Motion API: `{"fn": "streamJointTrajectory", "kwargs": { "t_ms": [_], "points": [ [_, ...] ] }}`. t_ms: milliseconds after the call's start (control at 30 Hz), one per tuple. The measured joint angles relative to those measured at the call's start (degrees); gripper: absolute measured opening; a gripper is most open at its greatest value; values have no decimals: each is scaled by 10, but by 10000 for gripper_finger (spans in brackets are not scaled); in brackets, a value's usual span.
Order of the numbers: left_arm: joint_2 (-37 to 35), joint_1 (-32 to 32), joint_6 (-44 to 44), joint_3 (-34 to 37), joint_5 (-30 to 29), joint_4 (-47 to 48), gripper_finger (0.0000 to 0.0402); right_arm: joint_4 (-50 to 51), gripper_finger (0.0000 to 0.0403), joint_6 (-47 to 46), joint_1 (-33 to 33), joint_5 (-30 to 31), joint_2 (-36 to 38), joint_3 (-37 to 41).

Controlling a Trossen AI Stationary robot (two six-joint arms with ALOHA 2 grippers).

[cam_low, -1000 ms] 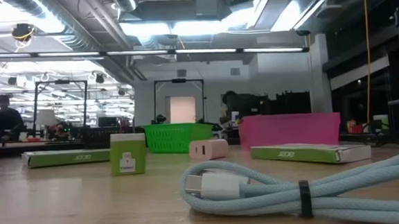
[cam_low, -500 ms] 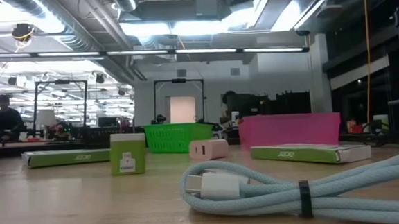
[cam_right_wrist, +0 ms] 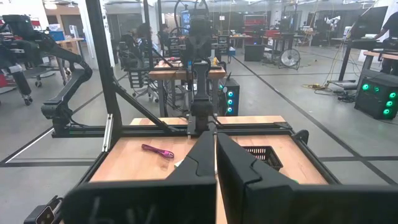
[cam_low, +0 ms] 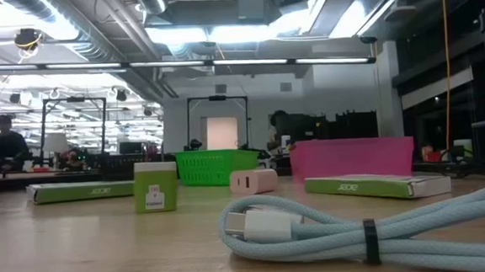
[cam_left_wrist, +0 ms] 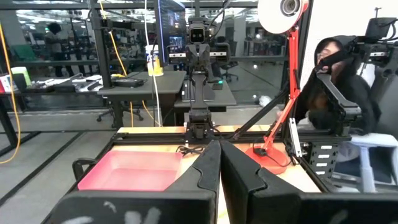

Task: Pick and place items into bin

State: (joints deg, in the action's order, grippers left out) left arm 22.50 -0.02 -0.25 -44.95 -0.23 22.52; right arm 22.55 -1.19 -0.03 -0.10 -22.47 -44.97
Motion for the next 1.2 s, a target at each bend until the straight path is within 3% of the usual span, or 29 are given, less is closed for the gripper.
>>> {"fn": "streamJointTrajectory", "kwargs": {
  "t_ms": [867,1200],
  "points": [
    [0,0,0,0,0,0,6,1,0,11,-1,0,3,0],
    [0,0,0,0,0,0,6,51,0,17,-22,0,92,41]
  ]
}}
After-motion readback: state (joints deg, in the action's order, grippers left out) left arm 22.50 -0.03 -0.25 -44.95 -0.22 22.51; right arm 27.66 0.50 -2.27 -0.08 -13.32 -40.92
